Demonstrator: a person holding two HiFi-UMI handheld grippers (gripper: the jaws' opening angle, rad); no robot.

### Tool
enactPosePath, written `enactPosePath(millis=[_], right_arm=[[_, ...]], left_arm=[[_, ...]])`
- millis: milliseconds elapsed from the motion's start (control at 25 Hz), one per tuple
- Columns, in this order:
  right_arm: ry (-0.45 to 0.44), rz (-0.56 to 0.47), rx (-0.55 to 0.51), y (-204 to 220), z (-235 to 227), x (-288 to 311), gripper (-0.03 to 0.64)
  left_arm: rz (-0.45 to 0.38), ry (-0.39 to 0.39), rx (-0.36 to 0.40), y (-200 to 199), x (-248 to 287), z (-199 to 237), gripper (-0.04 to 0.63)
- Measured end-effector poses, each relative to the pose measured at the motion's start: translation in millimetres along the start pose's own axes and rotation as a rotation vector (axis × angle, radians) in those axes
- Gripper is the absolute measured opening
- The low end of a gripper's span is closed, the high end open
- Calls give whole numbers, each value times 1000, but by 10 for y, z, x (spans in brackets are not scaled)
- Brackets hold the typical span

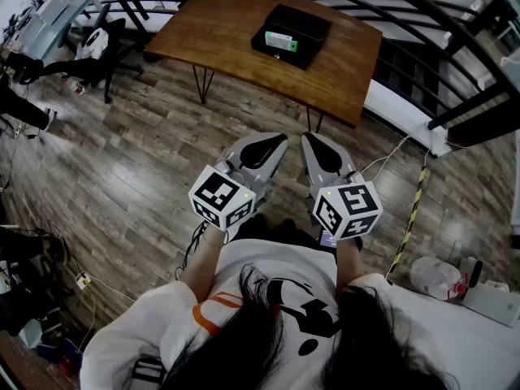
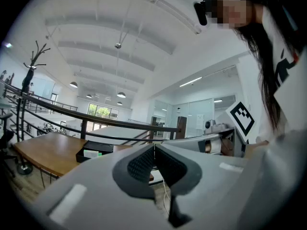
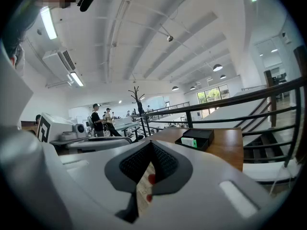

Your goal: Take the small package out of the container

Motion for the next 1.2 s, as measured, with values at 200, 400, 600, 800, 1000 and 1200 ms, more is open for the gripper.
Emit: enactPosePath(millis=[200, 400, 600, 800, 1000, 1200], right_arm=[[3, -7, -4, 15, 28, 33, 23], [14, -18, -1, 34, 103, 1, 23], [25, -12, 2, 140, 193, 56, 23], [53, -7, 18, 241, 277, 152, 23], [70, 8, 0, 282, 328, 201, 23], [78, 21, 2, 274, 221, 307, 23]], left_arm=[[2, 3, 5, 20, -33, 22, 0], [10, 5, 3, 47, -112, 25, 0], [7, 7, 3, 97, -247, 90, 0], [22, 5, -7, 169, -412, 216, 0], [21, 7, -20, 225, -479, 296, 0], [23, -4, -35, 263, -401, 429, 0]])
Point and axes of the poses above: the fingertips, and each gripper's own axes: x forward along the fingers, z to its left, y out of its underside, the point moved 5 cm from there along -x, backward along the fingers, and after that the axes turned 4 degrees about x, right-handed, at the moved point
